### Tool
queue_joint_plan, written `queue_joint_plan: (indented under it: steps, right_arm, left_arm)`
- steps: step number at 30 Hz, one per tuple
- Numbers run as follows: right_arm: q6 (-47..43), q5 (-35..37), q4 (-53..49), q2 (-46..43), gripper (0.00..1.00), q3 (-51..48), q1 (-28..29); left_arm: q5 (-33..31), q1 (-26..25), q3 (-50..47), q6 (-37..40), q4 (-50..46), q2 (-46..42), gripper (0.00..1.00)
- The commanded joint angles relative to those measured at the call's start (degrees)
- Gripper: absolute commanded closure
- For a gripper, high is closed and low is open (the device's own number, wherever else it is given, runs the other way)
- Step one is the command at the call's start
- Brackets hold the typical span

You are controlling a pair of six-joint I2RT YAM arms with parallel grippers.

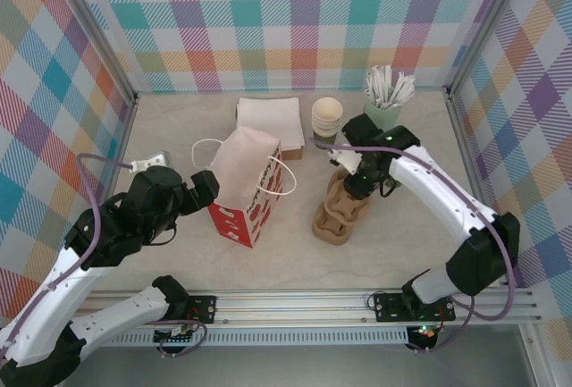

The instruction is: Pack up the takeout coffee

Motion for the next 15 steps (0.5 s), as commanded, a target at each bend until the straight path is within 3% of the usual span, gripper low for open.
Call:
queue_joint_plan:
  steps: [1,6,11,15]
  right_arm:
    - [2.0,-2.7,-0.7,-3.9,0.67,2.9,-2.4]
    - [3.5,-8.3,-2.6,-5.1,0.69,9.6,-3.0]
    - [6.8,-18.4,-3.4,-3.7,0.69,19.1,-2.7]
    - [9.6,-25.0,-3.2,-0.7,0.69,26.7,-0.2]
  left_arm:
    - [1.3,0.4,-0.8,-2.0,2.3,-0.4,0.00]
    - [3.1,0.5,-2.6,-2.6,3.7,0.4,0.00]
    - [2.8,0.5,-3.2,-2.6,3.9,1.8,0.03]
    - [2.3,0.7,-4.3,-2.6,4.6,2.7,0.04]
